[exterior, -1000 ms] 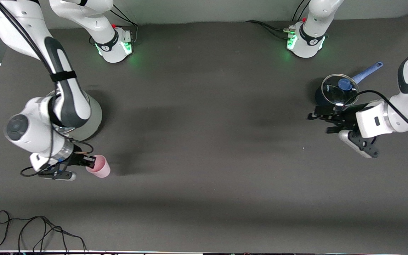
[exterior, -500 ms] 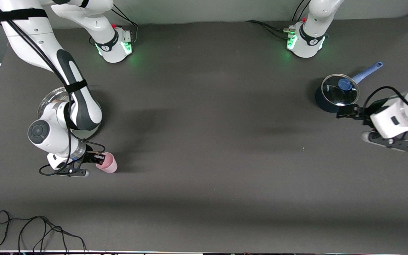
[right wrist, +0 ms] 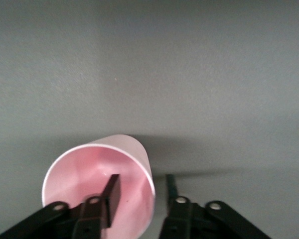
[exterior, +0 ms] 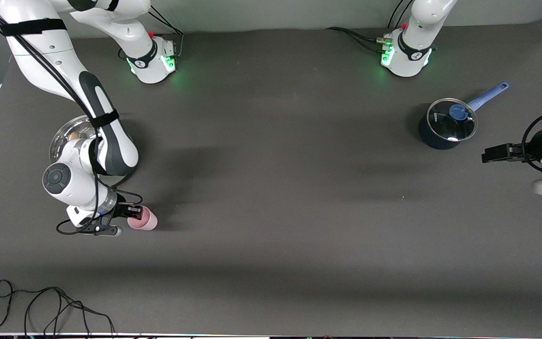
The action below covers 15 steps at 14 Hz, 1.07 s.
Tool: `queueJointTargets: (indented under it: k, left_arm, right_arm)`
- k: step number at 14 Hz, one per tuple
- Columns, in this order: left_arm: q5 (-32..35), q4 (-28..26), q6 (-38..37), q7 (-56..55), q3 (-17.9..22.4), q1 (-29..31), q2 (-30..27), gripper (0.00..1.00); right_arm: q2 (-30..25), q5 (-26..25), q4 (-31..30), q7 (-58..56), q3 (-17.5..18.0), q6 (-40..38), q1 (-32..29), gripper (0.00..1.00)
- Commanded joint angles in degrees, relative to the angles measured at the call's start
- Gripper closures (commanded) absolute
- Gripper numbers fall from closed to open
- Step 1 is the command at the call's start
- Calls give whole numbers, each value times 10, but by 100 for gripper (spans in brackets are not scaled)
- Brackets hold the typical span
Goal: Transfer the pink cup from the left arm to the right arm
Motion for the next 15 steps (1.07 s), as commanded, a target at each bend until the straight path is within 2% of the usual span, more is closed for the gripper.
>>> queueJointTargets:
  k: [1, 5, 6, 7, 8, 11, 15]
  left_arm:
    - [6, -14, 14, -11, 3, 3, -39, 0]
    - [-2, -54, 54, -12, 4, 27, -83, 0]
    - [-6, -56, 52, -7, 11, 25, -88, 0]
    - [-22, -55, 52, -4, 36, 10, -93, 0]
    - [-37, -55, 51, -2, 68, -23, -105, 0]
    - [-97, -57, 55, -1, 253, -192, -155, 0]
    - [-115, -69, 54, 32, 443, -377, -180, 0]
  right_arm:
    - [-64, 13, 0, -11, -8, -59, 5, 0]
    - [-168, 10, 23, -11, -29, -172, 7, 0]
    - [-188, 6, 40, -10, -29, -209, 7, 0]
    - [-204, 4, 69, -10, -30, -258, 7, 0]
    - [-212, 0, 107, -10, -31, -321, 6, 0]
    - [-215, -26, 231, -9, -35, -480, 6, 0]
    - [-217, -28, 331, -9, -51, -622, 7, 0]
